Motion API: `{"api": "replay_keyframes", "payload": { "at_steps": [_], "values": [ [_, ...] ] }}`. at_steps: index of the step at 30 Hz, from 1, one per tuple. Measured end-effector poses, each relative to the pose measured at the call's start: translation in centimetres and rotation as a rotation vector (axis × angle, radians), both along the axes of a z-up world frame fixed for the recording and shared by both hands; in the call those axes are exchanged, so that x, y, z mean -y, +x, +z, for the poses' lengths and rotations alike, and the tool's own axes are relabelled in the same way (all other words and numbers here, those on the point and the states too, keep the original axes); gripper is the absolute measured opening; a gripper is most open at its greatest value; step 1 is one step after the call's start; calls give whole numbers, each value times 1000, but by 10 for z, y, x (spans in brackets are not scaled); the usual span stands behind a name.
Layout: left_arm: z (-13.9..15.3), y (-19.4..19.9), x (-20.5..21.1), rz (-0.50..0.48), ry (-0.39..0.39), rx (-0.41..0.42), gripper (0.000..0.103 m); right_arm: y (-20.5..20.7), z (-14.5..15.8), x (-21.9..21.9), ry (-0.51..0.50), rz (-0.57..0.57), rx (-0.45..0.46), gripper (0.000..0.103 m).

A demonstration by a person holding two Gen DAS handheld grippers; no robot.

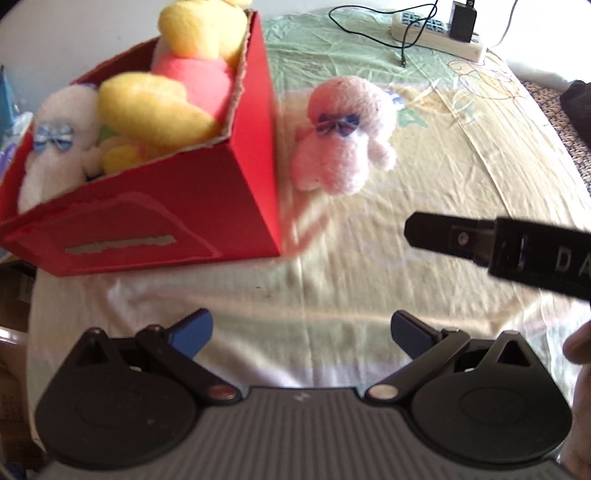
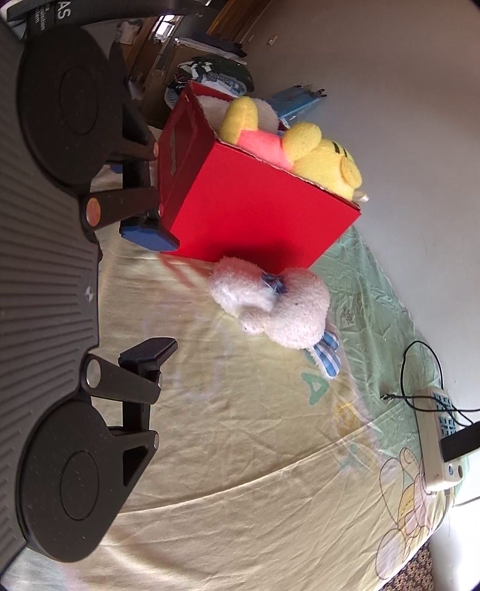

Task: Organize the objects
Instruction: 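Close the right gripper on the pink bunny's body below its bow, then lift the pink bunny plush with the right gripper off the bed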

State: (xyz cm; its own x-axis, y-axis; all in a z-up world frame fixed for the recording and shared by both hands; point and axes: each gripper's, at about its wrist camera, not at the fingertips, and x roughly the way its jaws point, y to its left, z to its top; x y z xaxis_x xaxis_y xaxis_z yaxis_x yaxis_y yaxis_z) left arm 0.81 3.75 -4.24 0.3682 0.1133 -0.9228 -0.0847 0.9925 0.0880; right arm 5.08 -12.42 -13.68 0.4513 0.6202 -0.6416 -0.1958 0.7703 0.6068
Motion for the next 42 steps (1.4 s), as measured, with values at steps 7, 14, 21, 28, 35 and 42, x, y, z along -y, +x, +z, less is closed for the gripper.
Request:
{"api": "replay_keyframes", "payload": {
  "at_steps": [7,14,21,28,35,42],
  "values": [
    [-8,2,-10,8,-157,-40,102,18,-6,-4,-2,-23,-2,56],
    [-16,-15,-31,42,-266,-62,102,51,-22,-19,28,-57,-52,56],
    [-21,-22,-59,128,-311,-61,101,79,-47,-37,109,-107,-150,56],
    [-14,-25,-63,47,-298,-21,101,81,-53,-42,122,-117,-138,35],
    [0,-22,-37,-123,-350,49,102,63,-44,-14,50,-76,-77,32],
    [-4,-17,-11,-193,-323,16,102,33,-36,21,-46,1,-44,31]
  ]
}}
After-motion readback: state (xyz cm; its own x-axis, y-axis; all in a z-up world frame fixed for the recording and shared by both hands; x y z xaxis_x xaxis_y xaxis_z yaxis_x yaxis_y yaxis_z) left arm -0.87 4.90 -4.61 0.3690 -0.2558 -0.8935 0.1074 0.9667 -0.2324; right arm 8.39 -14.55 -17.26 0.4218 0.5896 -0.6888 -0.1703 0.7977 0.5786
